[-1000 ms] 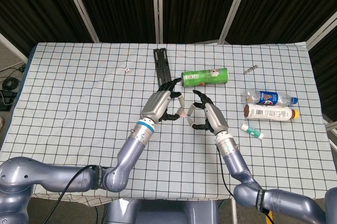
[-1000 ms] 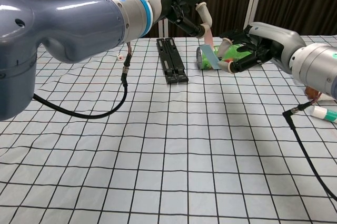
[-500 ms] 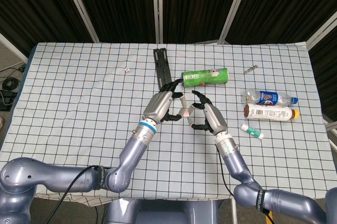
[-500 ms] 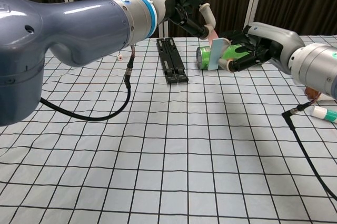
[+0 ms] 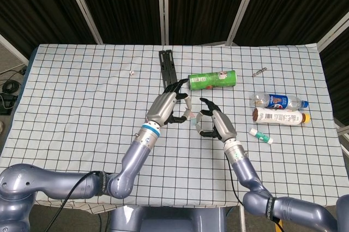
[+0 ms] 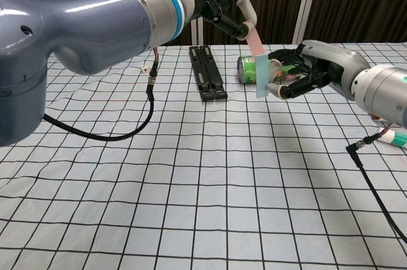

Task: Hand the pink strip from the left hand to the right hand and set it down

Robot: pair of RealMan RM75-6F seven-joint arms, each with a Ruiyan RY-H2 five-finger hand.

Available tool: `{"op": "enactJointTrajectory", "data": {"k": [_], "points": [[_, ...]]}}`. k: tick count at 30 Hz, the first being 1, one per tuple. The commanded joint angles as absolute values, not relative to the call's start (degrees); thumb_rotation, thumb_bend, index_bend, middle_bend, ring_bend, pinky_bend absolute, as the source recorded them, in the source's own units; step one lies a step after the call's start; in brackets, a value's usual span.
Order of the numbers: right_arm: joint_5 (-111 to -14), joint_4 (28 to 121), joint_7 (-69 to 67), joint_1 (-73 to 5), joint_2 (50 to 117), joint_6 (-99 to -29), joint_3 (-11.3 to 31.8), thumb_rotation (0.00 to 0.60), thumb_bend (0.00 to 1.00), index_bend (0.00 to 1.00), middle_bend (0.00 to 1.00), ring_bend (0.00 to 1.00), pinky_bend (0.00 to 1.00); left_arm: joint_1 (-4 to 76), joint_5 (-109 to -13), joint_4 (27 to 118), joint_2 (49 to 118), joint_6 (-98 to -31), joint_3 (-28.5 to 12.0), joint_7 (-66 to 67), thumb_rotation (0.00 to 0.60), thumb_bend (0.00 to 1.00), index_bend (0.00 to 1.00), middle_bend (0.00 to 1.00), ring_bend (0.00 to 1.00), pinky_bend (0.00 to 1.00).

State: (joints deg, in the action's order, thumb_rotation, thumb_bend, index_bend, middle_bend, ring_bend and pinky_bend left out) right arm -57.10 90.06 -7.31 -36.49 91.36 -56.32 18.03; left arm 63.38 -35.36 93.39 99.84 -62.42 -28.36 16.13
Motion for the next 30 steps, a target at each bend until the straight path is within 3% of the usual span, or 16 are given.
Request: {"op": "enactJointTrajectory", "data": {"k": [1, 11, 17, 19, 21, 22, 23, 24, 26, 27, 30], "points": [[-56.6, 89.4, -7.2, -36.3, 91.6, -56.0, 17.7, 0.6, 0.41, 0.74, 0.06, 0.0, 0.0, 63.1, -35.9, 94.3, 99.2, -62.9, -28.8, 16.1, 0.6, 0.58, 0.86, 0.0, 0.0, 0.0], [-56.5, 88.5, -5.9, -35.8, 92.1, -56.4, 16.8, 0.6, 0.41, 0.74, 0.06, 0.0, 0.0, 61.1, -36.9, 98.5, 95.7, -64.8, -29.3, 16.1, 0.6, 0.58, 0.86, 0.0, 0.0, 0.0], [-57.2, 88.0, -4.7, -35.2, 91.3, -57.0, 16.0, 0.6, 0.41, 0.73, 0.06, 0.0, 0.0, 54.3, -39.4, 102.6, 88.7, -70.4, -25.3, 17.6, 0.6, 0.58, 0.86, 0.0, 0.0, 0.0], [-58.0, 87.5, -4.5, -34.8, 91.0, -57.3, 15.6, 0.6, 0.39, 0.69, 0.06, 0.0, 0.0, 50.8, -40.8, 104.4, 85.4, -72.4, -22.7, 17.8, 0.6, 0.58, 0.86, 0.0, 0.0, 0.0], [-58.7, 87.2, -4.7, -34.5, 90.7, -57.3, 15.1, 0.6, 0.32, 0.56, 0.06, 0.0, 0.0, 47.9, -41.8, 105.3, 82.4, -73.2, -20.4, 17.6, 0.6, 0.56, 0.83, 0.0, 0.0, 0.0], [-59.2, 87.0, -4.7, -34.3, 90.4, -57.3, 14.8, 0.6, 0.27, 0.47, 0.05, 0.0, 0.0, 46.2, -42.5, 105.8, 80.3, -72.9, -18.7, 17.6, 0.6, 0.51, 0.78, 0.0, 0.0, 0.0], [-59.4, 87.0, -4.7, -34.1, 90.2, -57.3, 14.7, 0.6, 0.2, 0.36, 0.04, 0.0, 0.0, 45.0, -42.8, 106.1, 78.8, -72.7, -17.4, 17.7, 0.6, 0.36, 0.64, 0.0, 0.0, 0.0], [-59.5, 86.9, -4.8, -33.9, 90.2, -57.6, 14.7, 0.6, 0.16, 0.29, 0.03, 0.0, 0.0, 43.9, -43.1, 106.4, 77.4, -72.5, -16.2, 17.8, 0.6, 0.19, 0.44, 0.0, 0.0, 0.0], [-59.9, 87.0, -4.8, -33.6, 89.9, -58.0, 14.5, 0.6, 0.08, 0.16, 0.01, 0.0, 0.0, 41.8, -44.2, 106.7, 75.0, -72.1, -14.4, 17.2, 0.6, 0.01, 0.13, 0.0, 0.0, 0.0], [-60.3, 87.0, -4.6, -33.4, 89.8, -58.4, 14.5, 0.6, 0.07, 0.14, 0.0, 0.0, 0.0, 40.7, -44.6, 106.6, 74.0, -72.0, -13.6, 16.4, 0.6, 0.0, 0.03, 0.0, 0.0, 0.0], [-61.8, 87.0, -3.5, -32.8, 89.1, -59.7, 13.9, 0.6, 0.05, 0.12, 0.0, 0.0, 0.0, 37.9, -47.0, 105.9, 71.9, -72.0, -12.0, 13.8, 0.6, 0.0, 0.0, 0.0, 0.0, 0.0]]}}
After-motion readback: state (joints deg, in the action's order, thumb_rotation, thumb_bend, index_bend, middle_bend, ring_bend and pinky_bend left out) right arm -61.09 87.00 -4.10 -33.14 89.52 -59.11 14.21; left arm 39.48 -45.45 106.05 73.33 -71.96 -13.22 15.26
